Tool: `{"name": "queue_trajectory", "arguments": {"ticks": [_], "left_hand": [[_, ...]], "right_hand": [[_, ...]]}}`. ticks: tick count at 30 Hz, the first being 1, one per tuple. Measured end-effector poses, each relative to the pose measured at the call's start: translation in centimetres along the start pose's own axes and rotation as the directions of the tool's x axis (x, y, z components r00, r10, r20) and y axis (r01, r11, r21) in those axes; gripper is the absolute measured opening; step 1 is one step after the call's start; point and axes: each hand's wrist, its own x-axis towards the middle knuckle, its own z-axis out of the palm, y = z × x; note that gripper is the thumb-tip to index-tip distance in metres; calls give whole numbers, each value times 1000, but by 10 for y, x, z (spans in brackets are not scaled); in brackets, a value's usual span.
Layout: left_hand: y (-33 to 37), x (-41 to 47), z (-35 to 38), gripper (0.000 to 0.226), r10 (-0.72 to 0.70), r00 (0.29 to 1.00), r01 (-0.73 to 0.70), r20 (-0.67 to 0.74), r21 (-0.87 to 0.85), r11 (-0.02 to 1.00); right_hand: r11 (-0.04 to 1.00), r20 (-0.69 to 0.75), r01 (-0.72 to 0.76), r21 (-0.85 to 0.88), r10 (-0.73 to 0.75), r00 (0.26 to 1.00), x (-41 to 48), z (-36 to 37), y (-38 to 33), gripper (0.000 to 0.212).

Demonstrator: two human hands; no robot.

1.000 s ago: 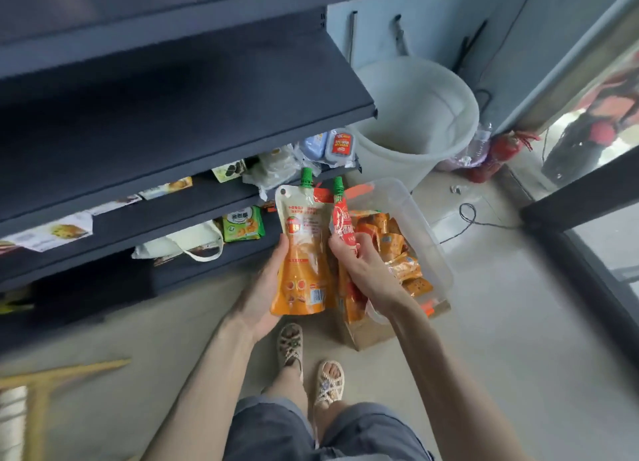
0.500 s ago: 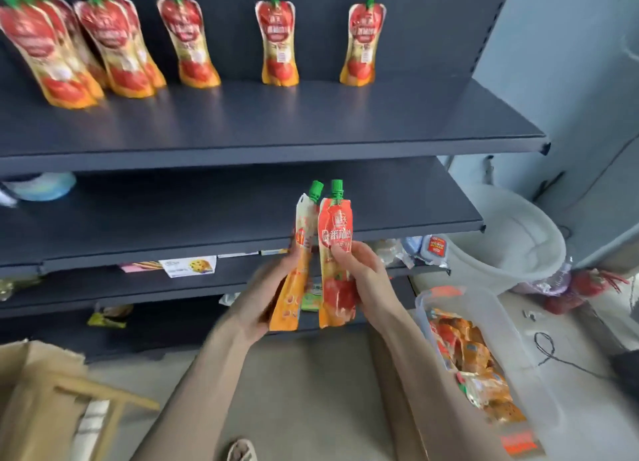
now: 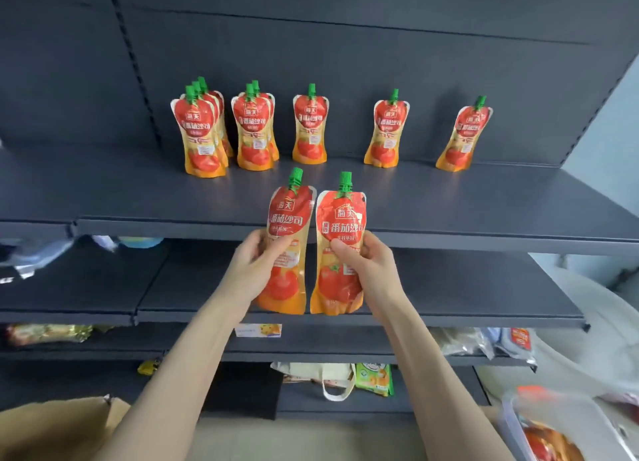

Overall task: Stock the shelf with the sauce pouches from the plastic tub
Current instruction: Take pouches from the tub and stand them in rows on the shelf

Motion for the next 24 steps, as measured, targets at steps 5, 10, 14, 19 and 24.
{"name": "queue_trajectory", "arguments": {"ticks": [5,10,14,19,24], "left_hand": [[19,41,-37,45,106,992,-105,-65,8,994],[31,95,-62,42,197,967,-197,-164,13,980],[35,136,-82,33,227,948,-228,-224,19,973],[31,166,-99,27,255,923,-254,-287,40,966],[31,212,-135,26,250,920,-250,-303,39,968]], "right_hand": [[997,46,17,75,-21,999,58,30,-15,21],[993,33,117,15,-117,993,120,56,-19,14],[986,40,167,11,-168,985,167,77,-21,7],[979,40,198,39,-200,979,200,93,-15,9],[983,19,175,45,-176,984,246,128,-7,11]]}}
